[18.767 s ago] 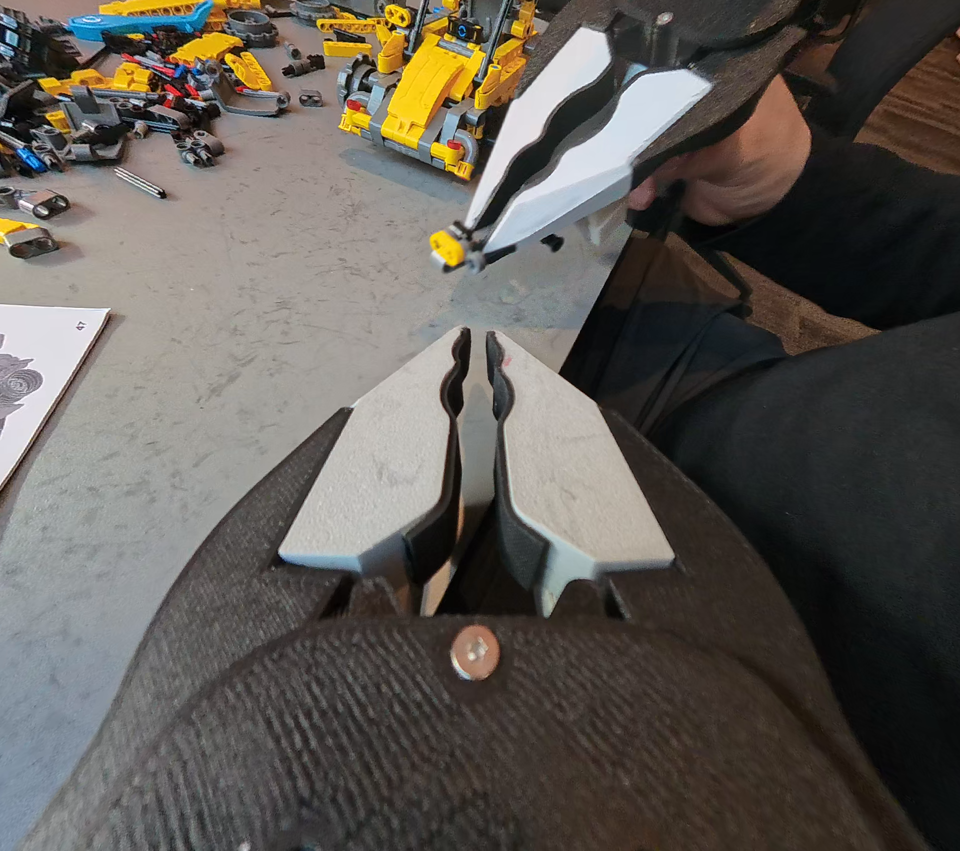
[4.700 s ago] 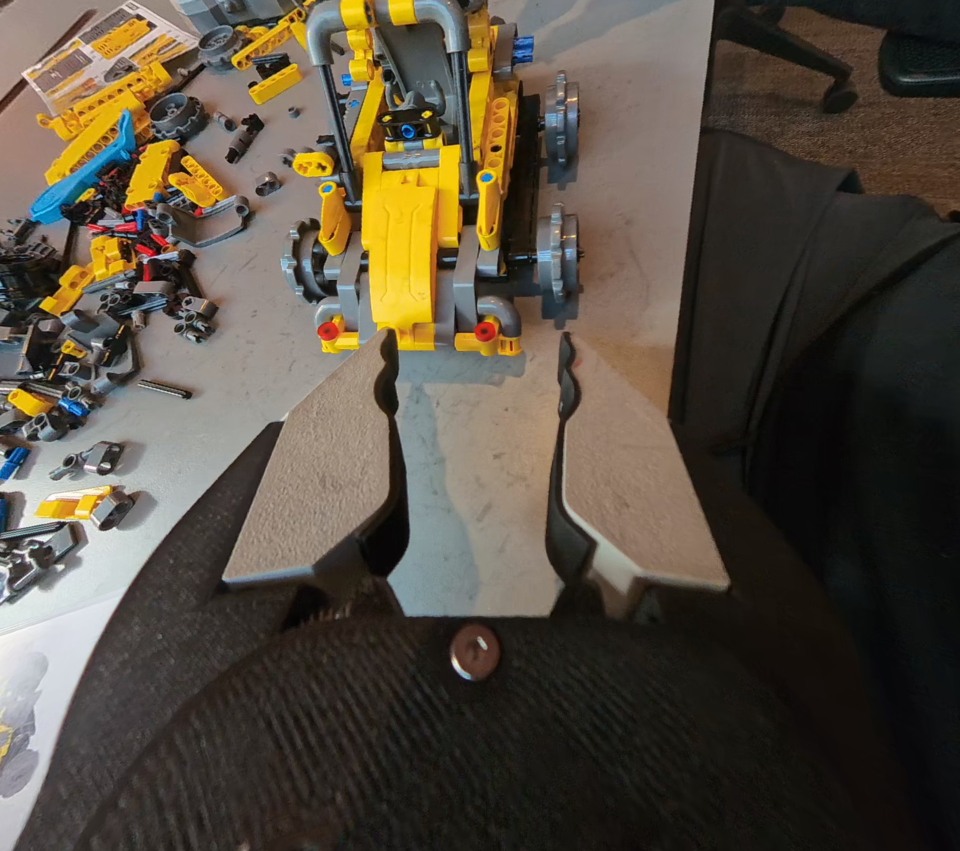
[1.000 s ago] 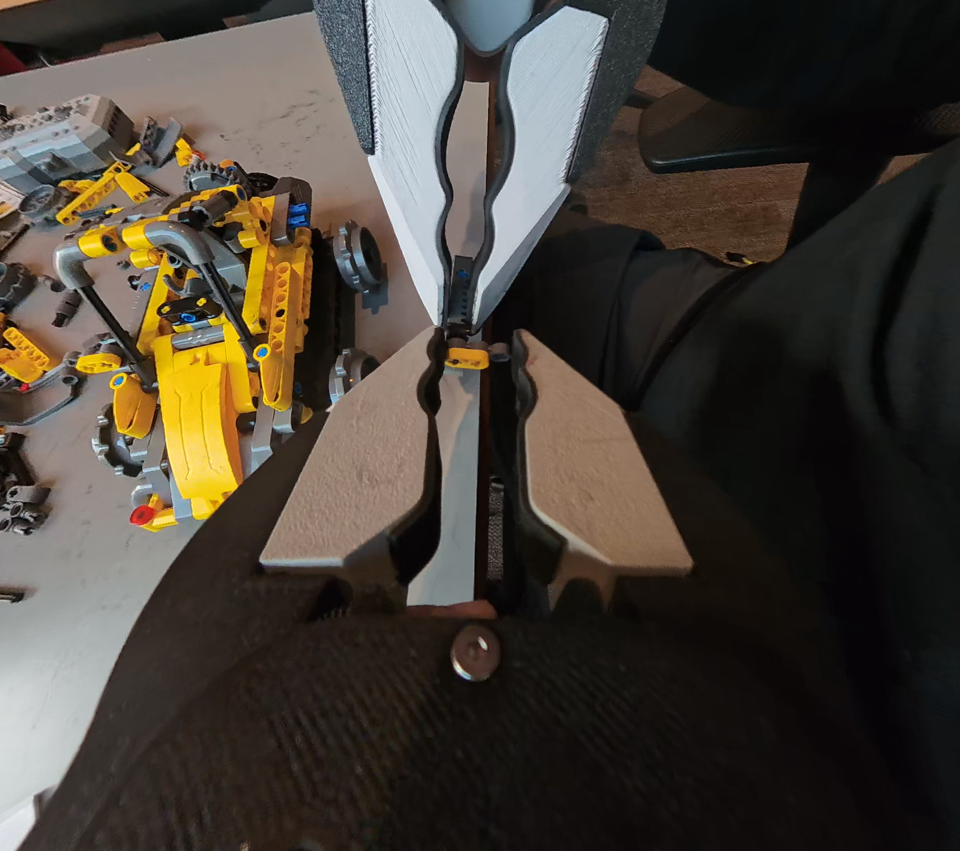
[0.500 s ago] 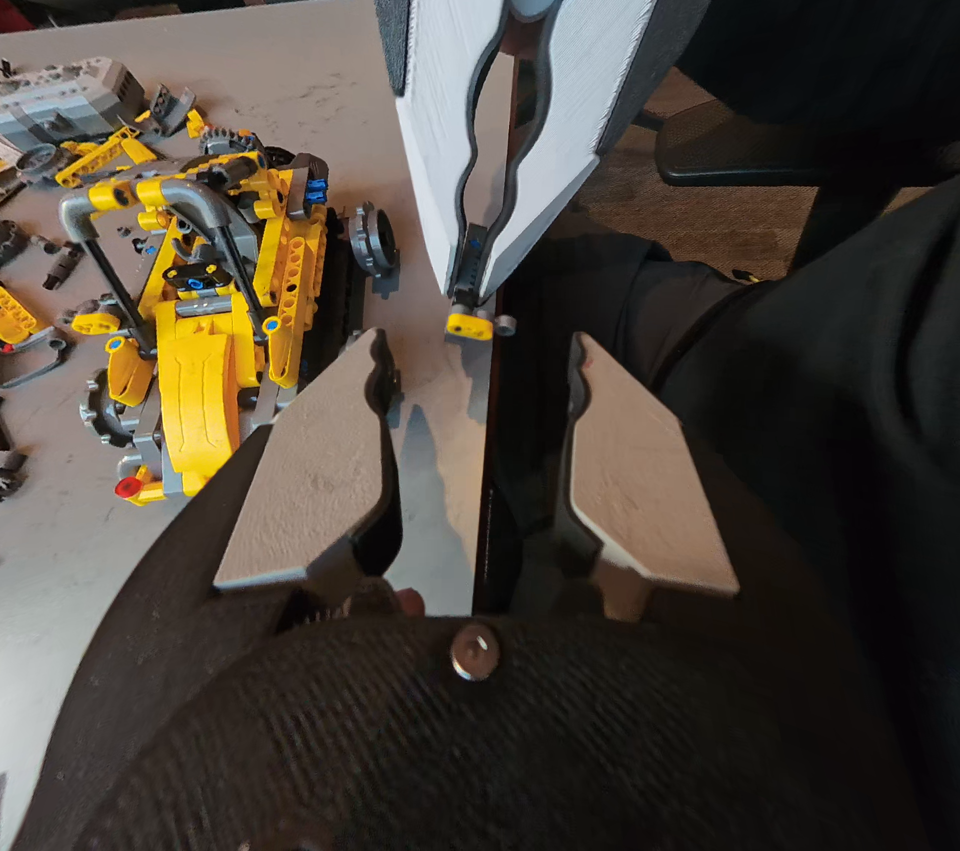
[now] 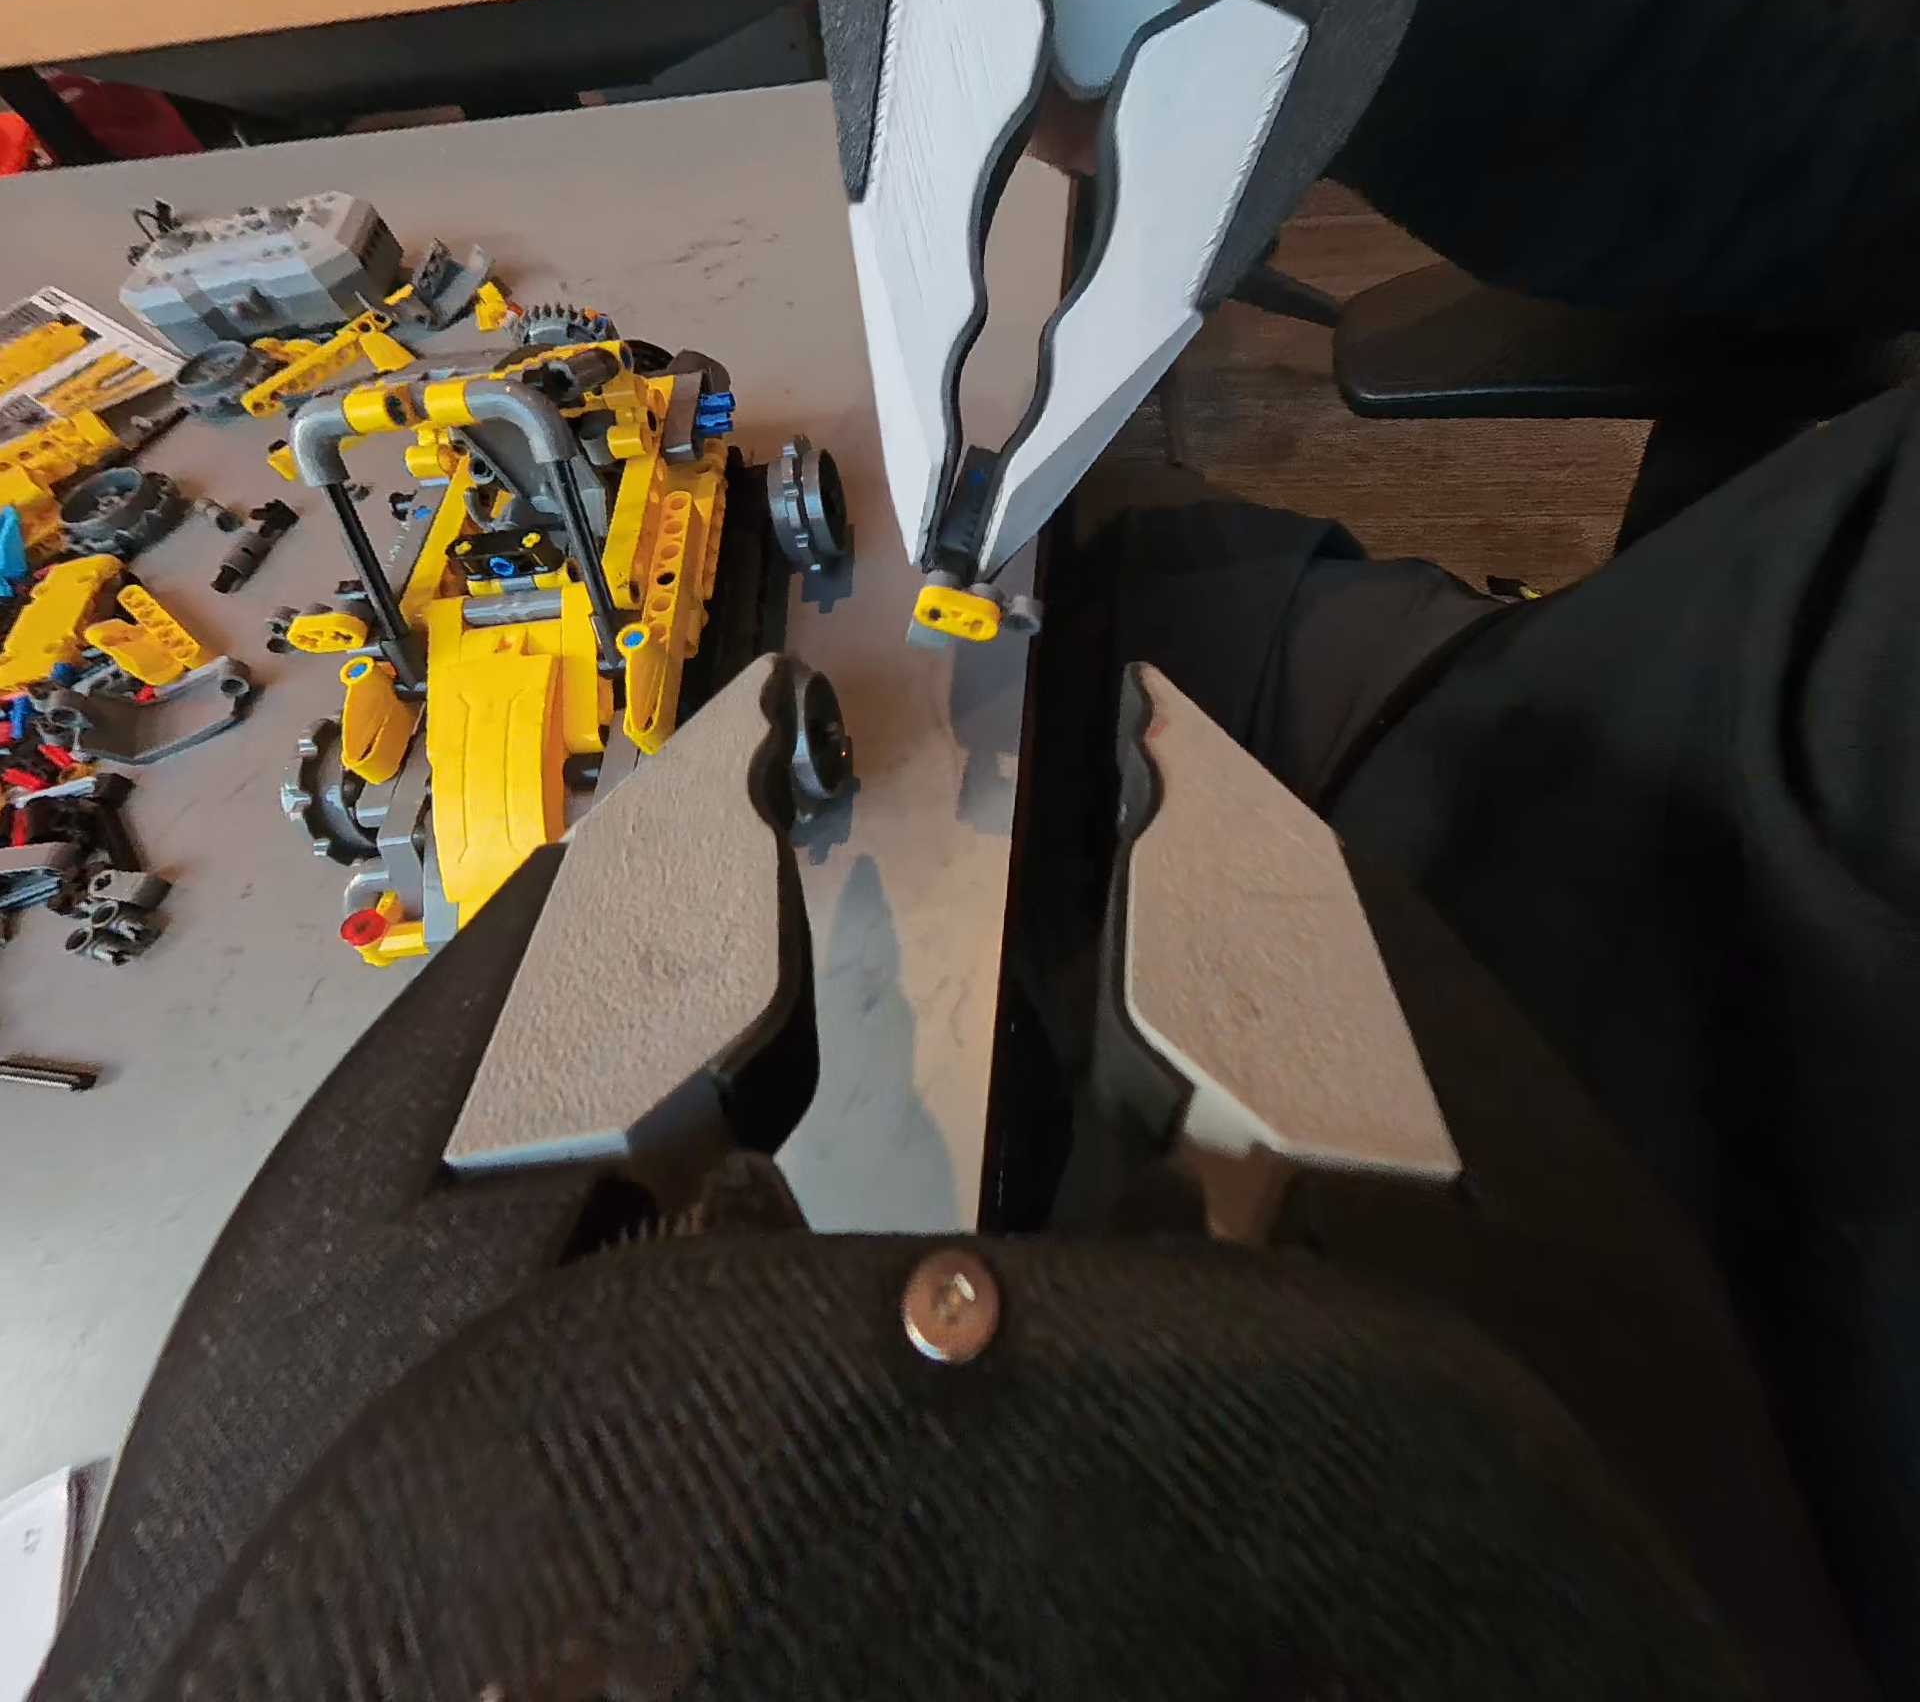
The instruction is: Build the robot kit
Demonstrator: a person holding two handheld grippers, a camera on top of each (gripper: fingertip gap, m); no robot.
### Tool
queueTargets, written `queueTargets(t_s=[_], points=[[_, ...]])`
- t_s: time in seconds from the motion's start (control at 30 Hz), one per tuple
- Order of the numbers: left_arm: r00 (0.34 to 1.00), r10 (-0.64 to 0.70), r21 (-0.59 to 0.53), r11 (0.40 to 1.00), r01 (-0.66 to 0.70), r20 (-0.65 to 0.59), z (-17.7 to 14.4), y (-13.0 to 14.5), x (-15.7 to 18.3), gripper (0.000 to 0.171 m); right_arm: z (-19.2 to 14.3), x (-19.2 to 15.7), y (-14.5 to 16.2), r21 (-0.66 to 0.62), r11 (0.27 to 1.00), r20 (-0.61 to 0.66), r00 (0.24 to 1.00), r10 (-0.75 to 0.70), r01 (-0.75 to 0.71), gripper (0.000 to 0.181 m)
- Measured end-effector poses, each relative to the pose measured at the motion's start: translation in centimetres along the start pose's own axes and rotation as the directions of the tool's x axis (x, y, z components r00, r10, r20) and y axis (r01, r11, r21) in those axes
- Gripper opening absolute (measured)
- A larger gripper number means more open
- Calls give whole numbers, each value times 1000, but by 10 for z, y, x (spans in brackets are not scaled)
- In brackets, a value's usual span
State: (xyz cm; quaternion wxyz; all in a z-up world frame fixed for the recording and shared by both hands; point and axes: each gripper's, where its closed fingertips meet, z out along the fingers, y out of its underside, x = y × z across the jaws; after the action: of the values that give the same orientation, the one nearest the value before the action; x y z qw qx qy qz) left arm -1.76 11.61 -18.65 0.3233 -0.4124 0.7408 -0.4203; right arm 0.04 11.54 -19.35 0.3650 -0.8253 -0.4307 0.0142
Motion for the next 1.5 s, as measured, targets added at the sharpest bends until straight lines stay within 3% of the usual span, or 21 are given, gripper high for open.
queueTargets(t_s=[0.43, 0.8, 1.13, 1.27, 1.4, 1.5], points=[[997, 68, -32, 997, -67, 26, 8, -1, 6, 25, 10, -8, -17, 54, 998, 34, 999, 20, -22, 7], [1000, 22, 8, 1000, -22, 1, 0, -4, 2, 31, 8, -4, -16, 72, 997, 28, 999, 37, -39, 7], [1000, 20, 4, 1000, -20, 19, 5, -2, 1, 24, 7, -1, -13, 75, 997, 4, 999, 36, -36, 7], [990, -120, 22, 993, 118, 74, 1, 3, -18, 24, 3, 16, -14, 69, 997, -111, 994, 22, -15, 9], [949, -309, 133, 945, 300, 55, -14, -2, -38, 24, -3, 36, -18, 97, 995, -227, 973, 47, -25, 21], [936, -352, 192, 919, 345, 1, -21, -7, -39, 24, -8, 42, -27, 187, 977, -215, 966, 140, -100, 28]])
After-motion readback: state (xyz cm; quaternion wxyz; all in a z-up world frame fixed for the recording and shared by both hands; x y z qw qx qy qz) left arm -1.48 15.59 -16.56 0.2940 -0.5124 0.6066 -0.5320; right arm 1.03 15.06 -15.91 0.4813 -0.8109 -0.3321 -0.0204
